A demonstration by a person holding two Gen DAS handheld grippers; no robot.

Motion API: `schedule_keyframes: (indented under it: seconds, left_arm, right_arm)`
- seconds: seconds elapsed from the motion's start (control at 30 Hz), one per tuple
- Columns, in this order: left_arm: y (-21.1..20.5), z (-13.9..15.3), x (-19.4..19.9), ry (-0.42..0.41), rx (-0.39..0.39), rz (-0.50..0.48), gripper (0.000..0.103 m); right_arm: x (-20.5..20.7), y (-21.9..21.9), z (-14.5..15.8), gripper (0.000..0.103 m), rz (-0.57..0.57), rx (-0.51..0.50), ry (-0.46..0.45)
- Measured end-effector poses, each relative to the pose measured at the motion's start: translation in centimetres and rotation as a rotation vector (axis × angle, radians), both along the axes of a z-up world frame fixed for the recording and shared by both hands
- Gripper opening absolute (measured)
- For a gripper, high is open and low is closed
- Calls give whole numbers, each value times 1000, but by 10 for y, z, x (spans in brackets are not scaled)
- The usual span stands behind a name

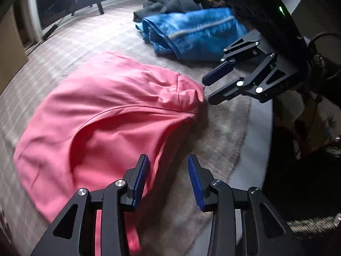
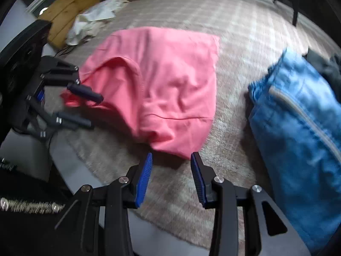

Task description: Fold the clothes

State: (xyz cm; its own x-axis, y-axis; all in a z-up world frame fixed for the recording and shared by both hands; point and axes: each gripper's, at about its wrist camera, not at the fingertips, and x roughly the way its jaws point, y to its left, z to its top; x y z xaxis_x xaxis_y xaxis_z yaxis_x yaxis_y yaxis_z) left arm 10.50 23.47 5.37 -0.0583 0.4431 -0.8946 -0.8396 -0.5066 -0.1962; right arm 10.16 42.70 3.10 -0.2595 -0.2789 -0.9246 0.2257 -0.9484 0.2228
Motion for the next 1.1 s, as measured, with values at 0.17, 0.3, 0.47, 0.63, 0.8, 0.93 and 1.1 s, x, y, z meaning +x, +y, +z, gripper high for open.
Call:
schedule_keyframes:
  seconds: [0.17,0.3,0.47,0.63,0.8,0.93,1.1]
  left_arm:
    - [-1,-9,-17,-117,-9,-1,4]
    - [-15,14,-18,-167,38,-21,2]
    - [-18,23,-25,-122,13,14,13]
    - [-4,6,-14,-71,-43,-26,34]
    - [-4,-13,-18,-78,-90,-20,14]
    - [-10,-10,-29,-132,-63,-10,8]
    - [-13,-5,-35,-168,-53,-16,6]
  right_arm:
    - [-6,8,-5,3,-62,-64,-4]
    - [6,24,26,3,-98,-195,31]
    - [5,31,39,4,-159,-123,77]
    - [23,8,40,8,-66,72,118]
    - [30,-53,34,20,117,72,186]
    - [23,-70,17,20,193,120,207]
    - [7,-67,0,7,219,89,132]
